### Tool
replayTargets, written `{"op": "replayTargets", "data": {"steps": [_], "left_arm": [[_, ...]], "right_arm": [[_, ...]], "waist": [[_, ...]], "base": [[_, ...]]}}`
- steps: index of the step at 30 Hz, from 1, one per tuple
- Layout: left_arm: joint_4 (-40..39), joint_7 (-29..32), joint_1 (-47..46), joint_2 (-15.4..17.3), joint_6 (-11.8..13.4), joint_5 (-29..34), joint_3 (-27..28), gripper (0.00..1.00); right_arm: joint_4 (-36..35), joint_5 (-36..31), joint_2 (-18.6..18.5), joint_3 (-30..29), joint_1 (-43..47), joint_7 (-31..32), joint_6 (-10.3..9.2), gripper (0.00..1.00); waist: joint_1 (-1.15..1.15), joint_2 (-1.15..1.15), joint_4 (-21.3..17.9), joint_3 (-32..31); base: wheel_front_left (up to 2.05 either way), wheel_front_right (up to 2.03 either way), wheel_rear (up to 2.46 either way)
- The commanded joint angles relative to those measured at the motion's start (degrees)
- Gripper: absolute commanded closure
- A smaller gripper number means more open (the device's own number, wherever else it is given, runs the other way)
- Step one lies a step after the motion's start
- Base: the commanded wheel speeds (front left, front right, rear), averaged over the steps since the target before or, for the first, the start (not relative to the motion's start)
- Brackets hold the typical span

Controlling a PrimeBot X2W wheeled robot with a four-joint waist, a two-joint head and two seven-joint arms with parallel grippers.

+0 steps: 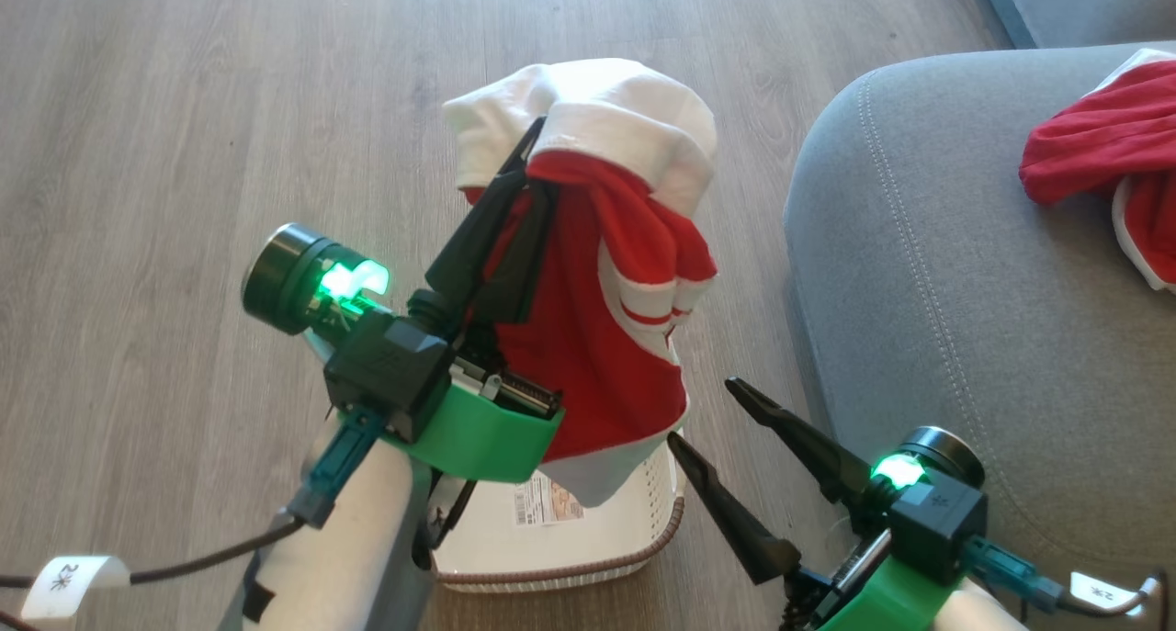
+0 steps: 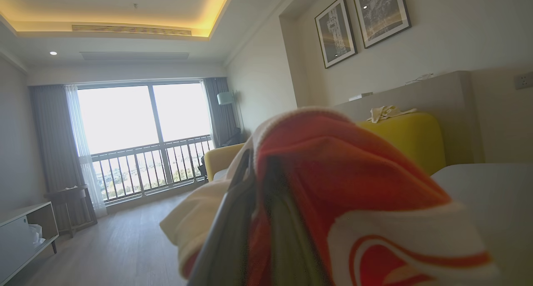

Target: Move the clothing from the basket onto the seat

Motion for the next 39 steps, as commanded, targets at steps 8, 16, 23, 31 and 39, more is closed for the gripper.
{"op": "replayTargets", "data": {"steps": [8, 16, 23, 31, 39], "left_arm": [[-1.8, -0.3, -2.7, 0.1, 0.8, -0.4, -0.4, 1.0], [-1.6, -0.3, -3.7, 0.1, 1.6, -1.4, -3.9, 1.0], [-1.4, -0.3, -3.8, 0.1, 2.5, -2.9, -7.1, 1.0], [-1.4, -0.3, -4.3, 0.1, 3.7, -4.4, -11.4, 1.0], [-1.5, -0.3, -4.1, 0.1, 4.2, -5.4, -14.1, 1.0]], "right_arm": [[0.5, -0.7, -0.2, 3.1, -4.8, -0.1, -0.01, 0.0], [5.2, -1.0, 1.8, 6.0, -8.8, -0.1, -0.01, 0.0], [9.8, -2.2, 5.2, 7.2, -11.7, -0.1, -0.01, 0.0], [15.4, -4.7, 9.2, 7.3, -14.0, -0.1, -0.01, 0.0], [18.4, -5.8, 12.3, 6.0, -15.5, -0.1, -0.01, 0.0]], "waist": [[0.0, 0.0, 0.5, 0.5], [0.0, 0.0, 1.7, 1.2], [0.0, 0.0, 2.7, 0.9], [0.0, 0.0, 4.5, 0.0], [0.0, 0.0, 5.6, -0.7]], "base": [[0.0, 0.0, 0.0], [0.0, 0.0, 0.0], [0.0, 0.0, 0.0], [0.0, 0.0, 0.0], [0.0, 0.0, 0.0]]}}
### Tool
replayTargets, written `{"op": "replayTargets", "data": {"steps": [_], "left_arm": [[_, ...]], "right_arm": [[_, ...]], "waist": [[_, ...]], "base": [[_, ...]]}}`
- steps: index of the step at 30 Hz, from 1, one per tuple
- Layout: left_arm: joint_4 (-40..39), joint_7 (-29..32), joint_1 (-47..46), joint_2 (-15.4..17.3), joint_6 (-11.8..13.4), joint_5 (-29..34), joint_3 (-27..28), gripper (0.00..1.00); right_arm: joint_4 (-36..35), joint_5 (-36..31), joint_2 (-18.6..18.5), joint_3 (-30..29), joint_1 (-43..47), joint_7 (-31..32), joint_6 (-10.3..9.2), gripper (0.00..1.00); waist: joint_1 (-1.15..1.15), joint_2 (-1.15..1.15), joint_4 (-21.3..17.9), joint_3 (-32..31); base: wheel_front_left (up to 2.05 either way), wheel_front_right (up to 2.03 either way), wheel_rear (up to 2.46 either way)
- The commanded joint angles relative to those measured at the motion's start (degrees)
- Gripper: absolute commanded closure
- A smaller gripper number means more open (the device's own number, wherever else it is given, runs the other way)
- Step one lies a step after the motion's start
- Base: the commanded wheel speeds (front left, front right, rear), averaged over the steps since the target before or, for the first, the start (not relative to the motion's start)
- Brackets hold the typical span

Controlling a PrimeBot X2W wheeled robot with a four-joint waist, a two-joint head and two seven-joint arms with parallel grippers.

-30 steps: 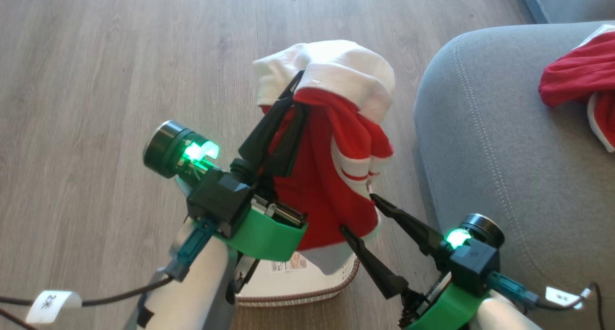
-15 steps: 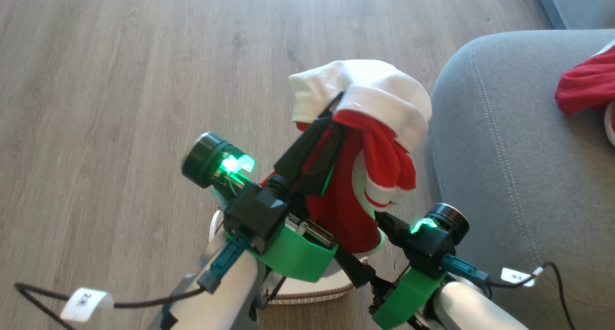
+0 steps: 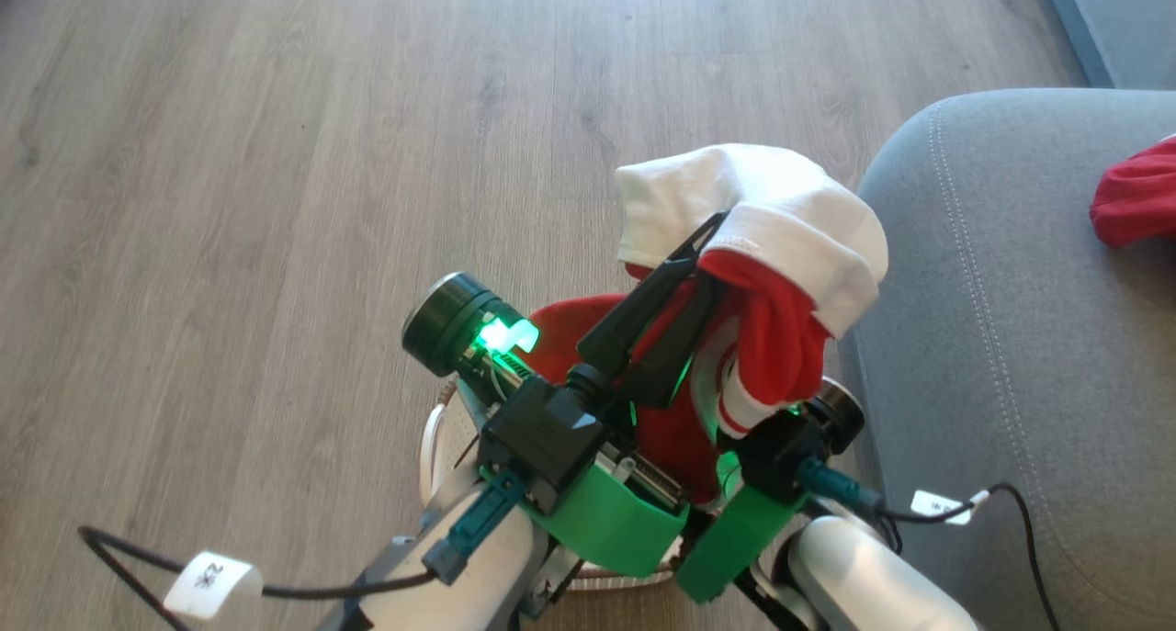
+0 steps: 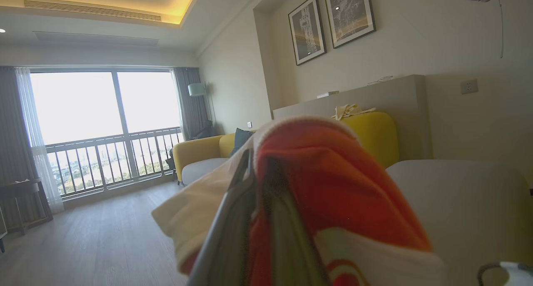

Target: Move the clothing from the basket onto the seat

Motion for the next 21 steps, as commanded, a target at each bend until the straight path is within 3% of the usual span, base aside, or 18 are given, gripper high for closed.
{"op": "replayTargets", "data": {"steps": [1, 2, 15, 21], "left_arm": [[-2.1, -0.3, -2.7, 0.0, 0.2, -0.5, 1.3, 1.0], [-2.1, -0.3, -2.6, 0.0, 0.2, -0.4, 1.3, 1.0], [-2.4, -0.3, -1.6, 0.0, 0.6, 0.0, 4.9, 1.0], [-1.3, -0.3, -0.8, 0.0, 0.3, 0.1, 6.9, 1.0]], "right_arm": [[-0.2, 0.8, 1.9, -1.6, -1.7, -0.1, -0.02, 0.92], [0.2, 0.8, 2.4, -2.9, -1.7, -0.1, -0.02, 1.0], [-1.9, -3.0, 5.1, -19.1, 0.1, -0.1, -0.02, 1.0], [-4.6, -0.9, 5.4, -25.0, 0.6, -0.1, -0.02, 1.0]], "waist": [[0.0, 0.0, 0.2, -0.1], [0.0, 0.0, 0.3, 0.0], [0.0, 0.0, 0.0, 1.3], [0.0, 0.0, -0.5, 1.8]], "base": [[0.0, 0.0, 0.0], [0.0, 0.0, 0.0], [0.0, 0.0, 0.0], [0.0, 0.0, 0.0]]}}
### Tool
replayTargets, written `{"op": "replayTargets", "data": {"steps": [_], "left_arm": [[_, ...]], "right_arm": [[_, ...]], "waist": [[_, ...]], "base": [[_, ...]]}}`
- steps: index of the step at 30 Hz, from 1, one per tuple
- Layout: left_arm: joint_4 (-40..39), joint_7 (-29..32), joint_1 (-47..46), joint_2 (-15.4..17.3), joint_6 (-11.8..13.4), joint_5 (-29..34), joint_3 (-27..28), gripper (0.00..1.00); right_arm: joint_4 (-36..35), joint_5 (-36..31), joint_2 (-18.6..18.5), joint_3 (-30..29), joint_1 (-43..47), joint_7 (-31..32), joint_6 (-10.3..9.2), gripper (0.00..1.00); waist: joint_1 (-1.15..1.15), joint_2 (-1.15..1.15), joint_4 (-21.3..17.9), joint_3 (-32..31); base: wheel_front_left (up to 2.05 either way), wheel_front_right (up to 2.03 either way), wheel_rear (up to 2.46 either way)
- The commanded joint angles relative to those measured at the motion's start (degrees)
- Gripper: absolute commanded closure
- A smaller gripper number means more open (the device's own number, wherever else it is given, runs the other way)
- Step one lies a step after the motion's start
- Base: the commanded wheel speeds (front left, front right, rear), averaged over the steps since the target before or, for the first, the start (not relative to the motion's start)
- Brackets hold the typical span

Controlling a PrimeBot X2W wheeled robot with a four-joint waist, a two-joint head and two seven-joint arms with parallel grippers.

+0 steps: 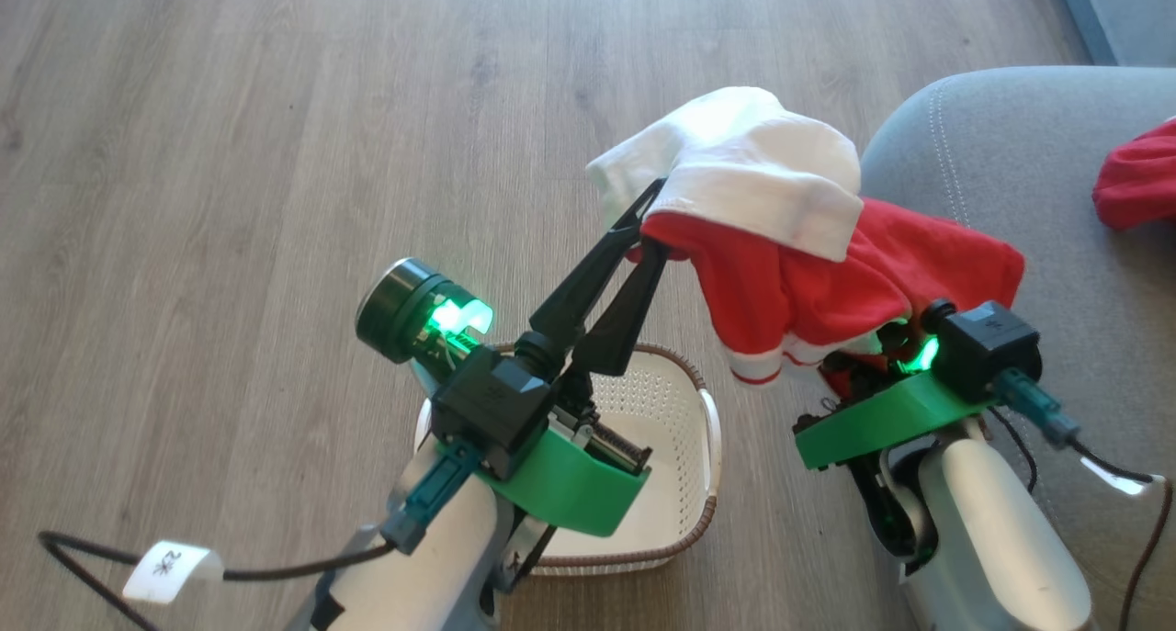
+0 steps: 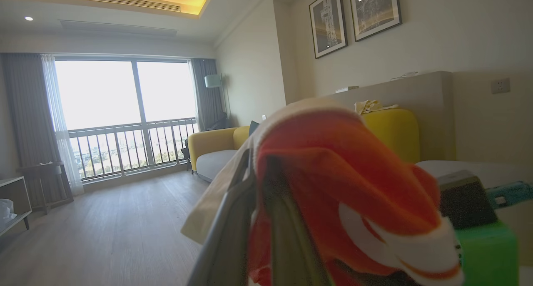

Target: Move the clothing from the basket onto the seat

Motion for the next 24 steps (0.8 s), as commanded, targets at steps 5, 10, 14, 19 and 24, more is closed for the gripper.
{"op": "replayTargets", "data": {"steps": [5, 10, 14, 19, 24], "left_arm": [[-0.4, -0.3, -0.6, 0.0, 0.0, 0.1, 3.1, 1.0], [2.1, -0.3, 0.0, 0.0, -0.3, 0.3, 3.5, 1.0], [5.1, -0.3, 0.7, 0.0, -0.9, 0.4, 3.8, 1.0], [9.2, -0.3, 1.5, 0.0, -2.0, -0.3, 4.3, 1.0], [15.3, -0.3, 2.4, 0.0, -3.8, -1.1, 3.8, 0.74]], "right_arm": [[-3.9, 3.1, 0.9, 1.6, -1.2, -0.1, -0.02, 1.0], [-5.3, 4.9, 0.9, 2.2, -1.4, -0.1, -0.02, 1.0], [-6.1, 5.3, 0.9, 2.0, -1.6, -0.1, -0.02, 1.0], [-6.5, 5.8, 0.9, 1.7, -1.7, -0.1, -0.02, 1.0], [-6.4, 5.9, 0.9, 1.6, -1.8, -0.1, -0.02, 1.0]], "waist": [[0.0, 0.0, -0.5, 0.4], [0.0, 0.0, -0.7, 0.6], [0.0, 0.0, -0.7, 0.8], [0.0, 0.0, -0.6, 0.8], [0.0, 0.0, -0.4, 0.7]], "base": [[0.0, 0.0, 0.0], [0.0, 0.0, 0.0], [0.0, 0.0, 0.0], [0.0, 0.0, 0.0], [0.0, 0.0, 0.0]]}}
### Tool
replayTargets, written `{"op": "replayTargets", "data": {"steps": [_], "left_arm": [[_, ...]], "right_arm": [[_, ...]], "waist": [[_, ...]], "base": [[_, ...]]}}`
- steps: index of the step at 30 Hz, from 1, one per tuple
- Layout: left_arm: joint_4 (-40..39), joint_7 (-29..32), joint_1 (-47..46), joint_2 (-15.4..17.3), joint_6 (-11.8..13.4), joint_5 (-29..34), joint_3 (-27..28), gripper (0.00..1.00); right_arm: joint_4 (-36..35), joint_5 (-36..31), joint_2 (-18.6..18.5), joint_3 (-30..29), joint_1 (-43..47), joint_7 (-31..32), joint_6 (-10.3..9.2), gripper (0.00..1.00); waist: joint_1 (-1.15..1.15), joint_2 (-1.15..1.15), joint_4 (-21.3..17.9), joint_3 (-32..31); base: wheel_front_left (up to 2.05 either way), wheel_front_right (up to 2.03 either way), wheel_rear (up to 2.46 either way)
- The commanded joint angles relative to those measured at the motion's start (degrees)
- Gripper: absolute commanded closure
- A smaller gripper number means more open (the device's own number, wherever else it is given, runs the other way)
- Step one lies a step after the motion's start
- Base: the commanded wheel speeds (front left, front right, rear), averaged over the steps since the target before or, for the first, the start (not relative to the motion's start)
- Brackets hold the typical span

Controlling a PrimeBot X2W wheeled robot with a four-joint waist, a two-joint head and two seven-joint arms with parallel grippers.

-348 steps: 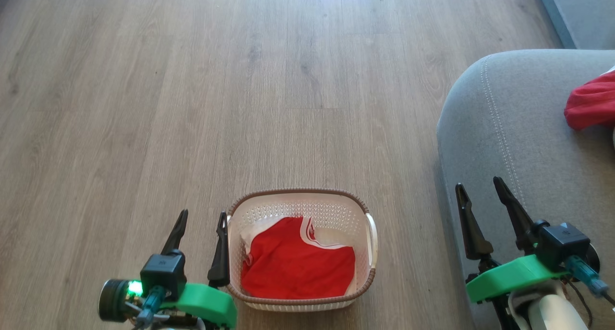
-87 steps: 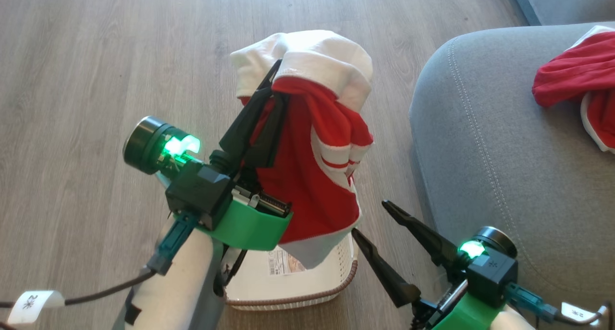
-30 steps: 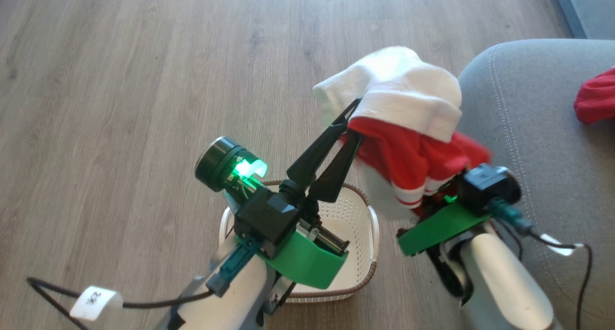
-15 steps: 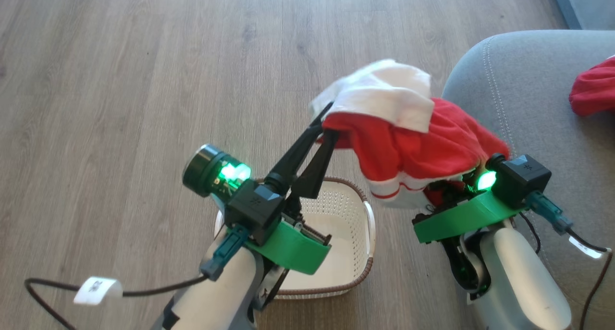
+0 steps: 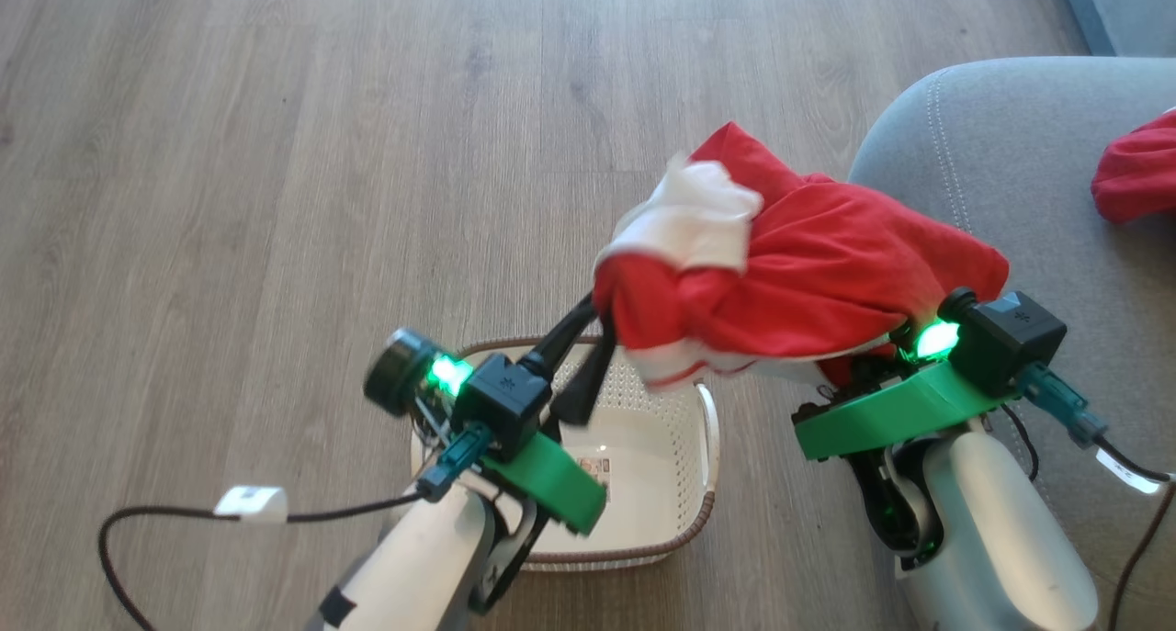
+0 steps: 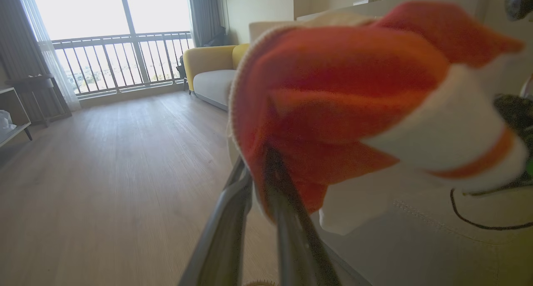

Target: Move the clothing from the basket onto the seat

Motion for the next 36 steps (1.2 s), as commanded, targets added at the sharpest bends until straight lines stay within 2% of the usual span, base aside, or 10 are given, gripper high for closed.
{"op": "replayTargets", "data": {"steps": [1, 2, 3, 13, 36], "left_arm": [[0.3, -0.3, -0.2, 0.0, -0.5, -0.6, 1.8, 0.53], [1.3, -0.3, -0.3, 0.0, -0.6, -0.7, 1.8, 0.15], [2.1, -0.3, -0.3, 0.0, -0.7, -0.9, 1.8, 0.0], [5.6, -0.3, 0.7, 0.0, -0.6, 0.3, 1.9, 0.0], [10.6, -0.3, 7.0, 0.0, -6.5, 5.0, -1.2, 0.0]], "right_arm": [[-2.1, 0.5, 0.8, 1.0, -1.8, -0.1, -0.01, 1.0], [-2.0, 0.5, 0.8, 1.1, -1.8, -0.1, -0.01, 1.0], [-1.9, 0.5, 0.8, 1.1, -1.7, -0.1, -0.01, 1.0], [-0.7, -0.2, 0.8, 0.8, -1.4, -0.1, -0.01, 1.0], [-1.6, -2.4, 0.0, -8.7, -3.5, -0.1, -0.01, 1.0]], "waist": [[0.0, 0.0, 0.0, -0.1], [0.0, 0.0, 0.0, -0.1], [0.0, 0.0, 0.0, -0.1], [0.0, 0.0, 0.2, 0.0], [0.0, 0.0, -0.4, -1.0]], "base": [[0.0, 0.0, 0.0], [0.0, 0.0, 0.0], [0.0, 0.0, 0.0], [0.0, 0.0, 0.0], [0.0, 0.0, 0.0]]}}
